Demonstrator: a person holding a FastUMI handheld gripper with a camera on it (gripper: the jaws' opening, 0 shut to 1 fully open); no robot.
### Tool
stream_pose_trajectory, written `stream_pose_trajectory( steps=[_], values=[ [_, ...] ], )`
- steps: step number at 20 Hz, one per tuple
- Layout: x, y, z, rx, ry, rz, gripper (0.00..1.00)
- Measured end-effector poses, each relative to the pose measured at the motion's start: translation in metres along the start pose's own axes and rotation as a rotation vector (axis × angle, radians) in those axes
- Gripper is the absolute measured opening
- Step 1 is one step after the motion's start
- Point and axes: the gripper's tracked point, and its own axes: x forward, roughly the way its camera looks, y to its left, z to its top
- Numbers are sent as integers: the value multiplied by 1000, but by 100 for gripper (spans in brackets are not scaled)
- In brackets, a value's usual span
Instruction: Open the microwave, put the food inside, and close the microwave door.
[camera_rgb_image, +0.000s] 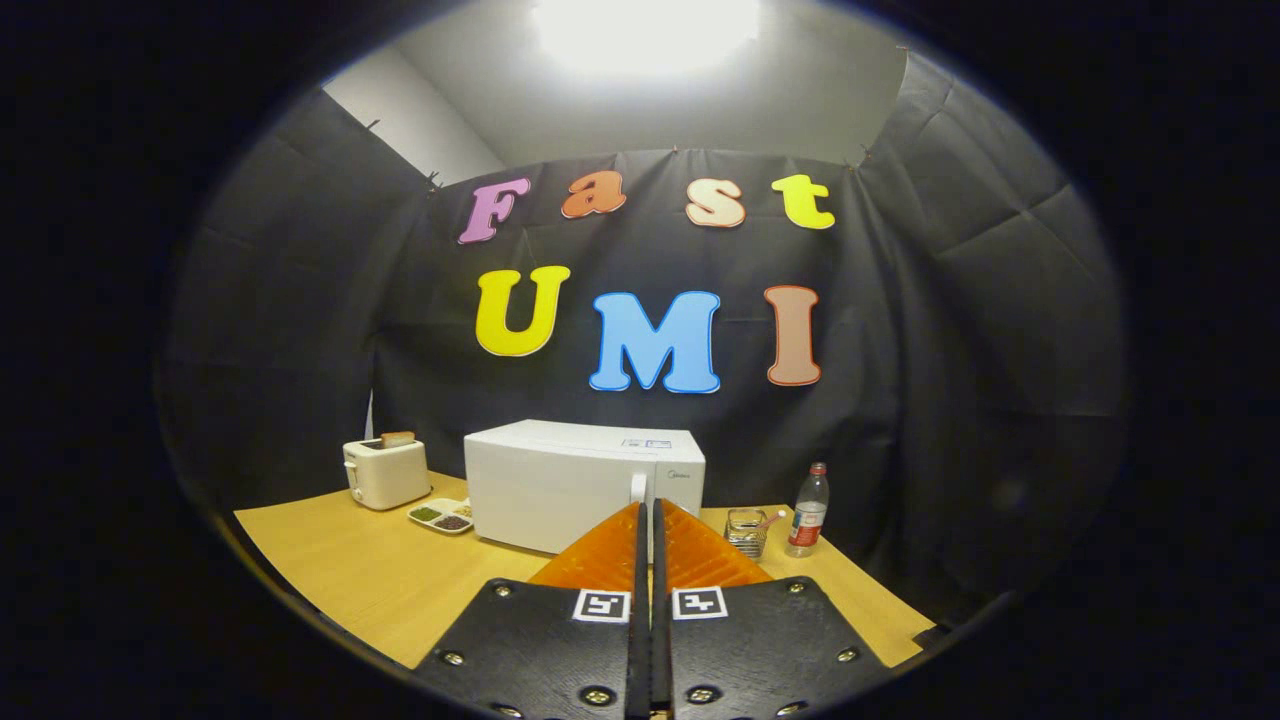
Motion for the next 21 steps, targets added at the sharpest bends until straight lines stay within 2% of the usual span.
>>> stream_pose_trajectory(
  steps=[1, 4, 7, 21],
  values=[
    [3, 1, -5, 2, 22, 6, 1],
    [0, 7, -8, 13, 53, 29, 59],
    [-4, 7, -3, 21, 50, 25, 99],
    [-24, 27, 13, -3, -4, 78, 98]
  ],
)
